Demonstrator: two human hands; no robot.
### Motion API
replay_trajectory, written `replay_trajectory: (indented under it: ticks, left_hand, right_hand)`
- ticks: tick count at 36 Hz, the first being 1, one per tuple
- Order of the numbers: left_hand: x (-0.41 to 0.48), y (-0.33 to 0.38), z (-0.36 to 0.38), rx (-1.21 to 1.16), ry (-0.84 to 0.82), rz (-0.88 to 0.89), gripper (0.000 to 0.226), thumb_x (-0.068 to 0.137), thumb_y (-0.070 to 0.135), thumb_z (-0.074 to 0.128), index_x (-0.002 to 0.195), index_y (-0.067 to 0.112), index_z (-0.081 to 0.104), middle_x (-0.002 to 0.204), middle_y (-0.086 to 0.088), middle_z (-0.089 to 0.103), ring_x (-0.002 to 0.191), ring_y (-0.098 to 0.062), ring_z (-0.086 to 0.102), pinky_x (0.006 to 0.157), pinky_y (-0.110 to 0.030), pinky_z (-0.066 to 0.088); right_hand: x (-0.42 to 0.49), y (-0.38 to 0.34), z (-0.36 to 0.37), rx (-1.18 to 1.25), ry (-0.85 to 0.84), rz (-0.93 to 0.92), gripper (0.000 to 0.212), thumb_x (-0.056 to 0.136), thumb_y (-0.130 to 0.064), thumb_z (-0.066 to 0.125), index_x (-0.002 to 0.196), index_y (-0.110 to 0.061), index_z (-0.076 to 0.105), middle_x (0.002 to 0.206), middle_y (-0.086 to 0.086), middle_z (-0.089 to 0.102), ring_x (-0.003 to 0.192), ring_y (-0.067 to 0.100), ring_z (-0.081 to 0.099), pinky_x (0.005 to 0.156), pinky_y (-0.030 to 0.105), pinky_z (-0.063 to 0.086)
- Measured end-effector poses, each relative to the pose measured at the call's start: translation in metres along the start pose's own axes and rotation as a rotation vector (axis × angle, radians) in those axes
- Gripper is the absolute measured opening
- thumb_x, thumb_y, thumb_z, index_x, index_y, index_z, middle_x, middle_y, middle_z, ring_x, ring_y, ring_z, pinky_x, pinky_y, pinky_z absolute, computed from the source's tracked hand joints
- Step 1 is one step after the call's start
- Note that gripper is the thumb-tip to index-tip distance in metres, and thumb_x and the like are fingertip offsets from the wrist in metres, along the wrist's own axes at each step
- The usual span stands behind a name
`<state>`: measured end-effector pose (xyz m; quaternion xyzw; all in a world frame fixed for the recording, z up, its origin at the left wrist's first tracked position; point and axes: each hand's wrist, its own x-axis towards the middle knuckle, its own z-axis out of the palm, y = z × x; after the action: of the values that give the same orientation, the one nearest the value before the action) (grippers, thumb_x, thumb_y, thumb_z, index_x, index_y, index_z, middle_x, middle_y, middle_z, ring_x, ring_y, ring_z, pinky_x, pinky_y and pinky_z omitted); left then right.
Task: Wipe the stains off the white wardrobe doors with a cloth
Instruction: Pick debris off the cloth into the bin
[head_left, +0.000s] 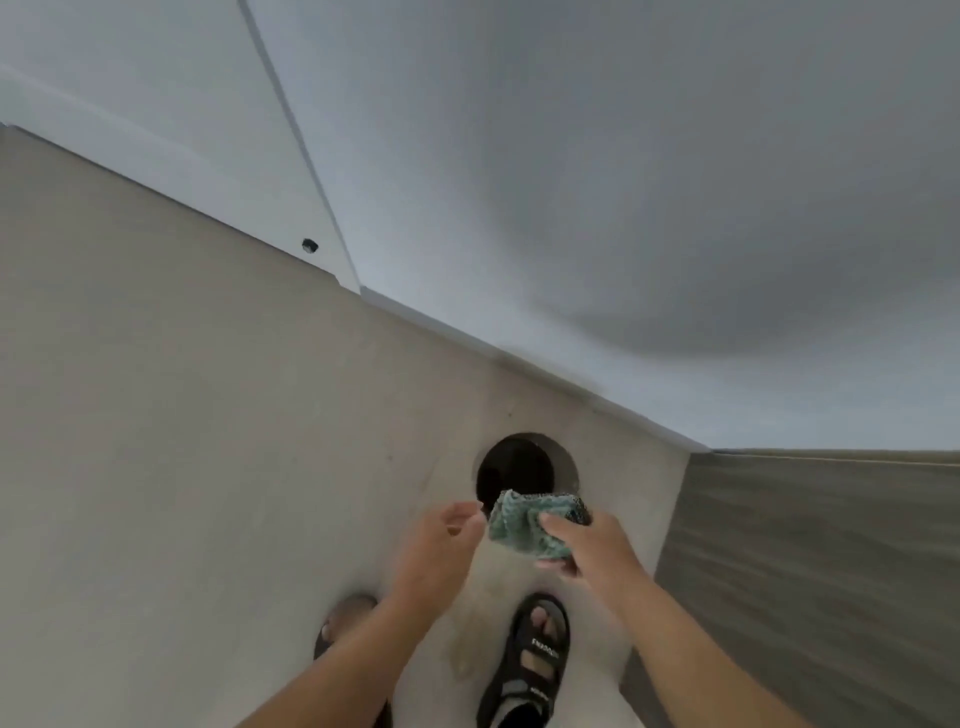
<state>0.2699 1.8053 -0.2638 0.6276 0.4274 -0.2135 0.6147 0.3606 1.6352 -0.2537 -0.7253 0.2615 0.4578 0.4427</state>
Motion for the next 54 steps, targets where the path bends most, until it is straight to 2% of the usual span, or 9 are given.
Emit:
replay_trajectory:
  ticks: [4, 7, 12, 17, 29, 35, 41, 46, 54]
  left_hand:
    - [0.116, -0.056, 0.025, 0.006, 0.215, -0.047, 0.030, 0.098, 0.027, 0.068, 0.124, 0.013, 0.070, 0.113, -0.003, 0.070, 0.106, -0.027, 0.068, 0.095, -0.056, 0.057]
    - [0.182, -0.085, 0.044, 0.081, 0.205, -0.033, 0.050, 0.098, 0.035, 0.069, 0.142, 0.014, 0.060, 0.133, -0.005, 0.063, 0.119, -0.028, 0.064, 0.100, -0.056, 0.054]
    - [0.218, -0.114, 0.063, 0.059, 0.104, -0.014, 0.020, 0.103, 0.033, 0.063, 0.103, 0.022, 0.079, 0.100, -0.009, 0.078, 0.096, -0.021, 0.076, 0.084, -0.048, 0.064]
    - [0.209, -0.124, 0.064, -0.027, 0.114, 0.003, 0.018, 0.103, 0.031, 0.064, 0.108, 0.024, 0.079, 0.090, 0.007, 0.079, 0.085, -0.004, 0.074, 0.062, -0.027, 0.063]
    - [0.204, -0.100, 0.067, 0.106, 0.164, -0.050, 0.018, 0.103, 0.026, 0.063, 0.096, 0.024, 0.080, 0.085, 0.001, 0.077, 0.085, -0.016, 0.074, 0.080, -0.046, 0.064]
    - [0.181, -0.089, 0.072, 0.192, 0.484, 0.158, 0.013, 0.102, 0.019, 0.062, 0.098, 0.013, 0.072, 0.084, 0.003, 0.070, 0.080, -0.014, 0.067, 0.071, -0.026, 0.054]
    - [0.160, -0.079, 0.086, -0.047, 0.185, -0.049, 0.023, 0.104, 0.025, 0.057, 0.123, 0.015, 0.065, 0.106, -0.001, 0.072, 0.099, -0.016, 0.071, 0.093, -0.043, 0.060]
    - [0.159, -0.067, 0.094, -0.495, -0.208, -0.372, 0.043, 0.106, 0.039, 0.053, 0.138, 0.011, 0.054, 0.130, -0.013, 0.068, 0.117, -0.030, 0.068, 0.105, -0.045, 0.054]
    - [0.172, -0.068, 0.100, -0.511, -0.211, -0.397, 0.012, 0.103, 0.000, 0.054, 0.108, -0.001, 0.064, 0.110, -0.018, 0.074, 0.105, -0.028, 0.072, 0.089, -0.038, 0.061]
  right_hand:
    - [0.136, 0.031, 0.014, -0.703, 0.186, -0.258, 0.014, 0.093, -0.030, 0.067, 0.086, -0.022, 0.059, 0.090, 0.003, 0.067, 0.091, 0.028, 0.069, 0.071, 0.034, 0.051]
    - [0.220, 0.059, 0.025, -1.111, 0.158, -0.356, 0.023, 0.096, -0.021, 0.056, 0.118, -0.014, 0.056, 0.118, 0.011, 0.058, 0.110, 0.038, 0.061, 0.085, 0.041, 0.048]
    - [0.296, 0.097, 0.050, -1.225, 0.232, -0.389, 0.024, 0.095, -0.010, 0.054, 0.119, -0.011, 0.055, 0.121, 0.015, 0.053, 0.097, 0.038, 0.064, 0.071, 0.040, 0.046]
    - [0.315, 0.116, 0.073, -1.169, 0.149, -0.259, 0.021, 0.098, -0.012, 0.054, 0.117, -0.011, 0.061, 0.123, 0.016, 0.061, 0.108, 0.036, 0.063, 0.084, 0.043, 0.054]
    - [0.306, 0.112, 0.066, -0.910, 0.235, -0.203, 0.023, 0.098, -0.013, 0.054, 0.120, -0.011, 0.063, 0.119, 0.017, 0.063, 0.105, 0.038, 0.064, 0.089, 0.044, 0.057]
    - [0.275, 0.099, 0.048, -0.573, 0.031, -0.189, 0.010, 0.087, -0.019, 0.075, 0.084, -0.011, 0.070, 0.083, 0.002, 0.069, 0.071, 0.016, 0.063, 0.050, 0.018, 0.043]
    - [0.199, 0.079, -0.004, 0.245, -0.156, -0.199, 0.028, 0.085, 0.000, 0.075, 0.113, -0.004, 0.072, 0.108, 0.011, 0.077, 0.104, 0.027, 0.073, 0.096, 0.046, 0.056]
    - [0.166, 0.068, -0.032, 0.699, -0.368, -0.113, 0.045, 0.078, 0.011, 0.066, 0.121, 0.004, 0.057, 0.123, 0.024, 0.068, 0.115, 0.036, 0.067, 0.091, 0.037, 0.059]
    - [0.189, 0.079, -0.020, 0.301, -0.120, 0.033, 0.029, 0.081, 0.006, 0.069, 0.109, -0.002, 0.070, 0.107, 0.016, 0.076, 0.102, 0.033, 0.072, 0.096, 0.051, 0.057]
